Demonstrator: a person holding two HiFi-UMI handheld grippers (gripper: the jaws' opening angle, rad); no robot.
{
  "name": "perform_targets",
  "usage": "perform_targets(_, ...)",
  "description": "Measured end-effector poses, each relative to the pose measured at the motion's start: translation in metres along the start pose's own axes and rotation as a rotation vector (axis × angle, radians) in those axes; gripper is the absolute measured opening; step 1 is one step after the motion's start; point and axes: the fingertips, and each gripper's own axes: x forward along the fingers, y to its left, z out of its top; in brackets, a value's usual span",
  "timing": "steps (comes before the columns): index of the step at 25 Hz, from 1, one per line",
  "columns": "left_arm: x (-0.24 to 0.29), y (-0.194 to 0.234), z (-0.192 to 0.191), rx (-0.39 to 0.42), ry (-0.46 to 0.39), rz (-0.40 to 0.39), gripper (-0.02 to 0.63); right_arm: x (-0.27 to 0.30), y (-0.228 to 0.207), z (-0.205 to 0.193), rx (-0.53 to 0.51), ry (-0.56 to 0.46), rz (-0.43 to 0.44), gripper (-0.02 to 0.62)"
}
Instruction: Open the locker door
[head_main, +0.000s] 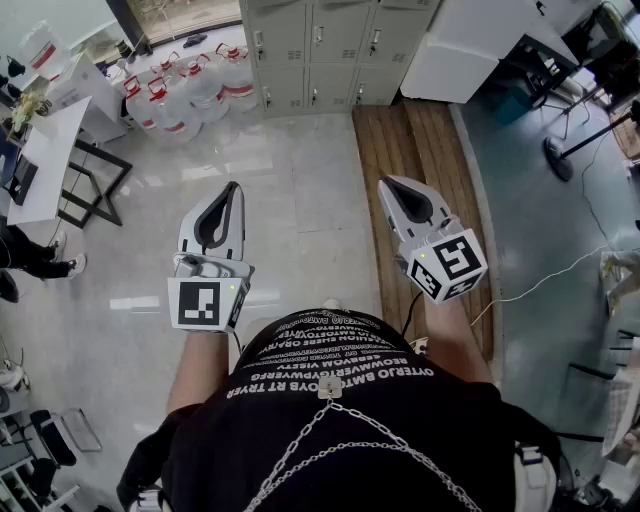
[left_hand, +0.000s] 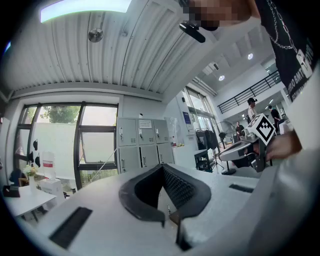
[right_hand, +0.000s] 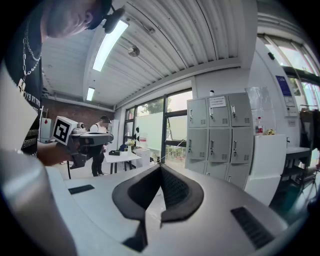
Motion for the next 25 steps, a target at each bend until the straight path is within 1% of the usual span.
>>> perform_targets(3, 0.014, -0.026, 0.004, 0.002, -0.008, -0.02, 0.003, -0.021, -0.014, -0.009, 0.004, 0.002, 0.01, -0.003)
perform_targets(6, 0.022, -0.044, 0.01, -0.035, -0.015, -0.043, 0.003, -0.037, -0.023, -0.013, 0.022, -0.017, 0.032, -0.003)
perform_targets(7, 0.025, -0.048, 0.014, -0.035, -0.022, -0.048, 0.003, -0.04, -0.028, -0.014, 0.034, -0.025, 0.033, -0.003)
perform_targets(11, 0.032, -0.062, 0.027, 0.027, -0.035, -0.072, 0.003, -0.044, -0.055, -0.028, 0.133, -0.045, 0.007, -0.003)
perform_targets(13, 0.036, -0.059, 0.025, 0.051, -0.025, -0.074, 0.003, -0.038, -0.064, -0.033, 0.173, -0.051, 0.009, -0.003)
perform_targets(15, 0.041, -0.048, 0.02, 0.043, -0.02, -0.041, 0.003, -0.028, -0.069, -0.036, 0.185, -0.037, 0.019, -0.003)
perform_targets(16, 0.042, -0.04, 0.018, 0.027, -0.025, -0.012, 0.003, -0.023, -0.07, -0.036, 0.182, -0.028, 0.026, 0.02)
perform_targets(17, 0.044, -0.033, 0.017, 0.017, -0.035, 0.015, 0.003, -0.017, -0.07, -0.035, 0.174, -0.019, 0.032, 0.061)
perform_targets(18, 0.047, -0.026, 0.017, 0.019, -0.043, 0.031, 0.003, -0.011, -0.072, -0.033, 0.163, -0.013, 0.032, 0.08)
perform_targets(19, 0.052, -0.02, 0.016, 0.033, -0.045, 0.033, 0.003, -0.004, -0.076, -0.03, 0.151, -0.01, 0.028, 0.08)
perform_targets(22, 0.079, -0.008, 0.009, 0.065, -0.043, -0.013, 0.003, 0.017, -0.09, -0.024, 0.129, -0.005, 0.001, 0.077)
perform_targets(25, 0.108, 0.0, 0.003, 0.05, -0.072, -0.07, 0.003, 0.036, -0.099, -0.031, 0.139, 0.023, -0.036, 0.075)
